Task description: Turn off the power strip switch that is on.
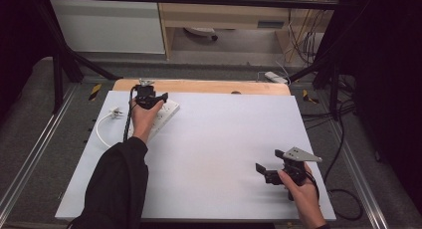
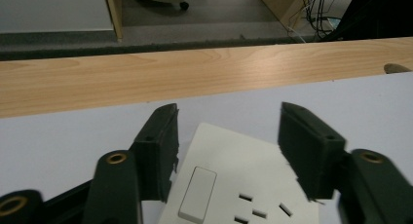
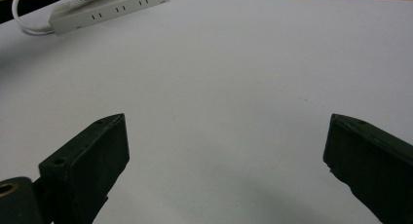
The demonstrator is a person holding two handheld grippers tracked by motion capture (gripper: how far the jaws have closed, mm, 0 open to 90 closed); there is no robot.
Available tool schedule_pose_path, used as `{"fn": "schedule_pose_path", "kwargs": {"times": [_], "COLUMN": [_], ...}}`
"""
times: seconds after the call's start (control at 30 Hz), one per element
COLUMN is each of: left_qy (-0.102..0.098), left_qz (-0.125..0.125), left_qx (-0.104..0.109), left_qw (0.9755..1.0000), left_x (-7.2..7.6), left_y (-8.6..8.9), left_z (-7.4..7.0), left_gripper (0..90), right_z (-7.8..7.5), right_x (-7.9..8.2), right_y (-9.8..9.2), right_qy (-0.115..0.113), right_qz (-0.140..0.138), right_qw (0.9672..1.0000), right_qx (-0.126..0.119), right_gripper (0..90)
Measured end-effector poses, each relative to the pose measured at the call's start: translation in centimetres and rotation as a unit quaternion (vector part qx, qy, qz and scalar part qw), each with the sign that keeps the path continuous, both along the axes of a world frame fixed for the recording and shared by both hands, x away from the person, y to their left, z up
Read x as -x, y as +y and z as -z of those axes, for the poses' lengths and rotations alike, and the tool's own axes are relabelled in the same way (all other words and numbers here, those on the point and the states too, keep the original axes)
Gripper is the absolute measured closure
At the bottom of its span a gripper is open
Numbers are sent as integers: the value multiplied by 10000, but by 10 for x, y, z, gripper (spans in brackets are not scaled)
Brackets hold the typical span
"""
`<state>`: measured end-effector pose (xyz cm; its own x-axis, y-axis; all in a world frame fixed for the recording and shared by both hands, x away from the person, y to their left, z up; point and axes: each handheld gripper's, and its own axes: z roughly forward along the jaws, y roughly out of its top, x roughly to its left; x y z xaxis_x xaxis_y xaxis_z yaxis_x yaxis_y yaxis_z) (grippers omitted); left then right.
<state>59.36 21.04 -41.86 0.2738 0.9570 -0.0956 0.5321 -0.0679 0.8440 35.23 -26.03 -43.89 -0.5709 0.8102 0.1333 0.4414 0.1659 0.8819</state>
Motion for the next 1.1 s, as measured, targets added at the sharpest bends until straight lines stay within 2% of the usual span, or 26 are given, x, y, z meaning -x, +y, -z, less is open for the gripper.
{"fn": "schedule_pose_path", "kwargs": {"times": [0.17, 0.23, 0.33, 0.63, 0.77, 0.83, 1.1], "left_qy": [34, 13, -23, -156, -366, -428, -587], "left_qz": [-93, -67, -43, 60, 73, 98, 171], "left_qx": [-15, -6, -7, -10, 156, 168, 435], "left_qw": [10000, 10000, 10000, 9999, 9992, 9989, 9972], "left_x": [0, 0, 0, 4, 9, 10, 19], "left_y": [-1, -1, -2, -6, -4, -4, 0], "left_z": [0, 0, -1, -7, -15, -19, -34], "left_gripper": [165, 117, 91, 93, 98, 98, 80], "right_z": [0, 0, 0, 0, 0, 0, -1], "right_x": [0, 0, 0, 0, 0, 0, 1], "right_y": [0, 0, 0, 0, 0, 0, 1], "right_qy": [2, 3, 9, 6, 4, 5, -14], "right_qz": [-5, -12, -18, -16, -20, -23, -24], "right_qw": [10000, 10000, 10000, 10000, 10000, 10000, 10000], "right_qx": [-3, 0, -3, -9, -9, -8, 0], "right_gripper": [32, 32, 32, 32, 32, 32, 32]}}
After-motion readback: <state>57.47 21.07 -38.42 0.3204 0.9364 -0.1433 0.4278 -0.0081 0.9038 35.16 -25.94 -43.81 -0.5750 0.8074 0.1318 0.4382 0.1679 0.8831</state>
